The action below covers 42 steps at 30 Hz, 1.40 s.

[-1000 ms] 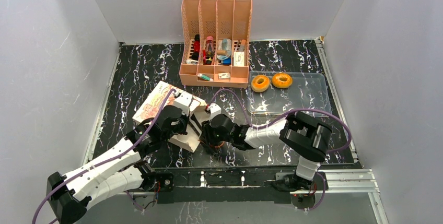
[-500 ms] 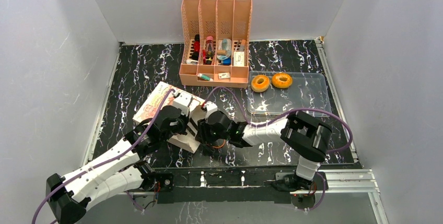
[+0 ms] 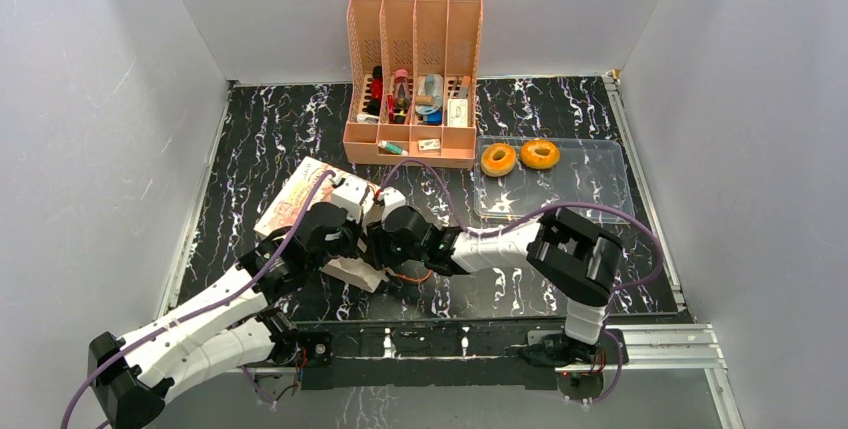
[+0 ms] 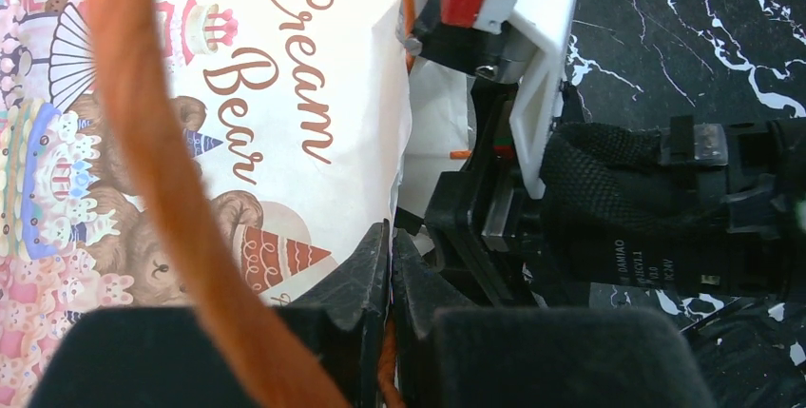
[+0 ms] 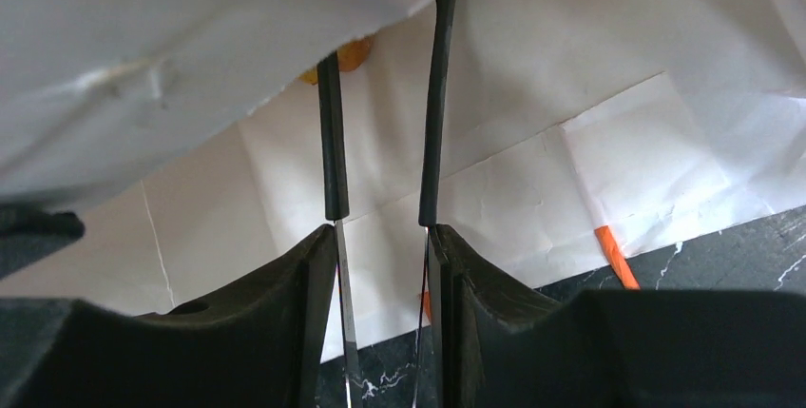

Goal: Take the fake bread out of the paper bag
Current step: Take out the fake bread from the paper bag.

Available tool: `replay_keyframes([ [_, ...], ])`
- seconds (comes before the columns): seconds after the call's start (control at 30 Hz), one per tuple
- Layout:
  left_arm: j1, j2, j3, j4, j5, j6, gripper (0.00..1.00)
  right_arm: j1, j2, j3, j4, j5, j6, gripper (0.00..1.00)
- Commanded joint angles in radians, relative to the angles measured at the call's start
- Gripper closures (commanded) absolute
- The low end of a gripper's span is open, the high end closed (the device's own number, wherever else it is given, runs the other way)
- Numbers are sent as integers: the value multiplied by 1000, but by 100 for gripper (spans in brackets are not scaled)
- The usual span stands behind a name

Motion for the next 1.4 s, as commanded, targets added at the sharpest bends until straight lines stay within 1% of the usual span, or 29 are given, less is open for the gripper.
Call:
replay_keyframes([
  [0.0, -7, -6, 13, 40, 37, -11, 100, 8, 25, 75, -25, 65, -5, 62],
  [0.27, -7, -11, 0, 47, 49, -15, 100, 18, 71, 126, -63, 136, -4, 62],
  [0.53, -7, -28, -15, 43, 54, -30, 100, 50, 152, 141, -14, 249, 11, 62],
  [0.77, -6, -31, -21, 36, 56, -29, 100, 62, 208, 208, -63, 338, 9, 61],
  [1.13, -7, -53, -38, 35, 62, -33, 100, 63, 320, 283, -75, 366, 28, 61],
  [1.2, -7, -55, -39, 34, 63, -33, 100, 63, 339, 296, -77, 364, 33, 64],
  [1.3, -6, -59, -39, 33, 63, -33, 100, 62, 359, 311, -75, 351, 42, 72],
  [1.37, -6, -64, -38, 27, 59, -35, 100, 61, 367, 318, -72, 338, 46, 86],
])
